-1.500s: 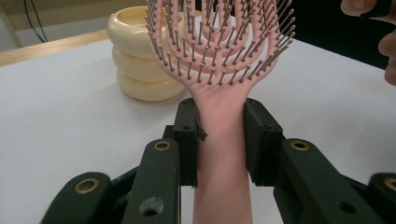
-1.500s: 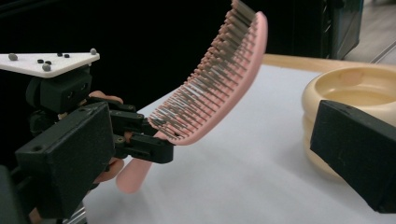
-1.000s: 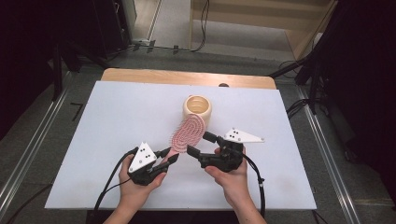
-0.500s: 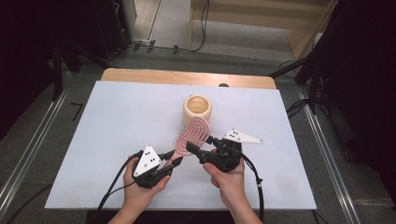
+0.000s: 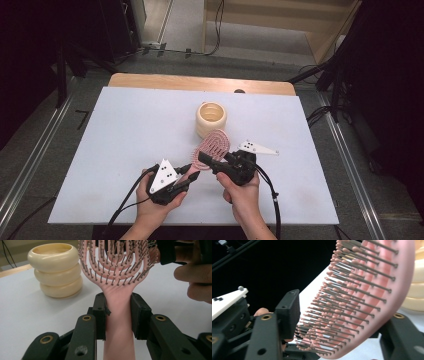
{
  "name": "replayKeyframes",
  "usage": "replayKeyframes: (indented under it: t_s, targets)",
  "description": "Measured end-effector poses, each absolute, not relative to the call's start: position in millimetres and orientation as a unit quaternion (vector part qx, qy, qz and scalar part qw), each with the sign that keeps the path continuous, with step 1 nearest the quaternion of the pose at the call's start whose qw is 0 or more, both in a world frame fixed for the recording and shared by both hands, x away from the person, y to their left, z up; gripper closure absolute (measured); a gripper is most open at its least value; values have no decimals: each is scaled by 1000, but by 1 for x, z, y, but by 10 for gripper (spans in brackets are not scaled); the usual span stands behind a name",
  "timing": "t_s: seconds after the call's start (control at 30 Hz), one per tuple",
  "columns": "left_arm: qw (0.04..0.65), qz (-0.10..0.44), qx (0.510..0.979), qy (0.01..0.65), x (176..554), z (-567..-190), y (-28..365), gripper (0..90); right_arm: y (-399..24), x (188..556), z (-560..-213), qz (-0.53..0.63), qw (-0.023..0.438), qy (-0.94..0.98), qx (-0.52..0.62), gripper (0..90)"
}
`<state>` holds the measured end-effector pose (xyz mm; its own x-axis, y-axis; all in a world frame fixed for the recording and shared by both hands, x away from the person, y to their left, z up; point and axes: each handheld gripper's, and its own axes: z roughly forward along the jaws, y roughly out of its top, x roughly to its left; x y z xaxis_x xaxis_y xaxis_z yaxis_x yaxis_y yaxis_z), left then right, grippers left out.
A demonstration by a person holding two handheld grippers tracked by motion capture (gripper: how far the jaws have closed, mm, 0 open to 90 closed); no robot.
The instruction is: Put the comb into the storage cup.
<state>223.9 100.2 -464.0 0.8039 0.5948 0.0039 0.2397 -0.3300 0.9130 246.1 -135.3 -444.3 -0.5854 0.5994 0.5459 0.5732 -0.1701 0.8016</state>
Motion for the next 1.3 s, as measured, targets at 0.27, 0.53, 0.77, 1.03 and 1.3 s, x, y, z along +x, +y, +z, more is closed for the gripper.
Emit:
replayKeyframes:
  t_s: [0.27,0.53,0.77,1.03,1.3]
  targets:
    - [516,164,801,256,225,-467,98,698,-138,248,-450,617,-7,638,461,524]
    - [526,141,802,248,227,-470,97,590,-142,245,-450,648,-32,631,427,615]
    - [543,135,784,268,228,-465,108,156,-142,237,-438,648,19,650,397,615]
    - [535,133,782,291,231,-476,139,15,-148,235,-430,648,49,658,381,616]
    - [548,158,762,306,233,-477,175,14,-153,239,-424,647,67,661,375,616]
